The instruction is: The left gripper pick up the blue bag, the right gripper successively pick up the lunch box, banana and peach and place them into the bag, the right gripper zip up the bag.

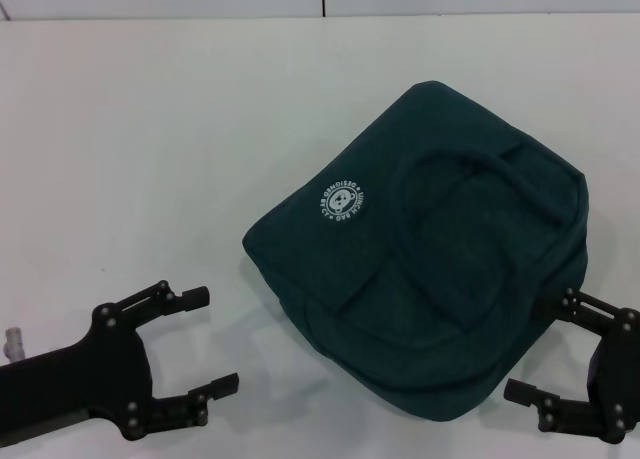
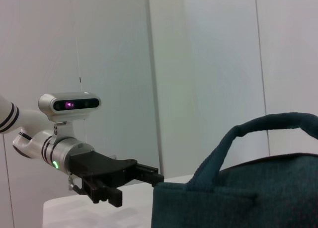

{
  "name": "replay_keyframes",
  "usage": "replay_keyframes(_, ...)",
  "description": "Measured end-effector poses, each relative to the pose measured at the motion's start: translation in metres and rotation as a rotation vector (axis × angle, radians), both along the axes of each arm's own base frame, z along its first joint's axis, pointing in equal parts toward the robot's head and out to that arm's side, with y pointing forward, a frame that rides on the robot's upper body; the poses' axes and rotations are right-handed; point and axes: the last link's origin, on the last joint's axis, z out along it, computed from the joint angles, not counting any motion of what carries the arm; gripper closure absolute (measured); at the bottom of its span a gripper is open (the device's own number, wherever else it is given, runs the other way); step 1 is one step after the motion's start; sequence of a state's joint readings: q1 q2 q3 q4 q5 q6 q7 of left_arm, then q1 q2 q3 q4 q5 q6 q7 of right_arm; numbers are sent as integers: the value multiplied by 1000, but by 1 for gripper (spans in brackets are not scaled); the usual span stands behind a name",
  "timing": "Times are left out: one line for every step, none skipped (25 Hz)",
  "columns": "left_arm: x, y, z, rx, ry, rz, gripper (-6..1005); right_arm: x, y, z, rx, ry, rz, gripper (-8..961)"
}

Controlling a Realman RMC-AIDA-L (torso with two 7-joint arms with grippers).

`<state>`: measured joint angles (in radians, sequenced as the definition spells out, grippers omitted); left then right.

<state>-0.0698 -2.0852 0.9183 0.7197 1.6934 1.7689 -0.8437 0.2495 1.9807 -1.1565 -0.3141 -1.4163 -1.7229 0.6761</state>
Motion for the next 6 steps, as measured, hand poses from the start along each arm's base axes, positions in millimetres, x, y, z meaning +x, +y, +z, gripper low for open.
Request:
replay_keyframes(0, 0, 0, 0, 0, 0, 124, 0, 0, 0, 0, 0, 0, 94)
replay_keyframes(0, 0, 0, -1, 1, 0, 124, 0, 0, 0, 1, 0, 1, 94)
replay_keyframes(0, 0, 0, -2, 1, -1, 124, 0, 0, 0, 1, 0, 1, 94)
replay_keyframes(0, 0, 0, -2, 2, -1, 124, 0, 0, 0, 1, 0, 1, 94)
replay_keyframes(0, 0, 0, -2, 3, -1, 124, 0, 0, 0, 1, -1, 0, 94)
replay_keyframes(0, 0, 0, -2, 3, 0, 124, 0, 0, 0, 1, 0, -1, 94)
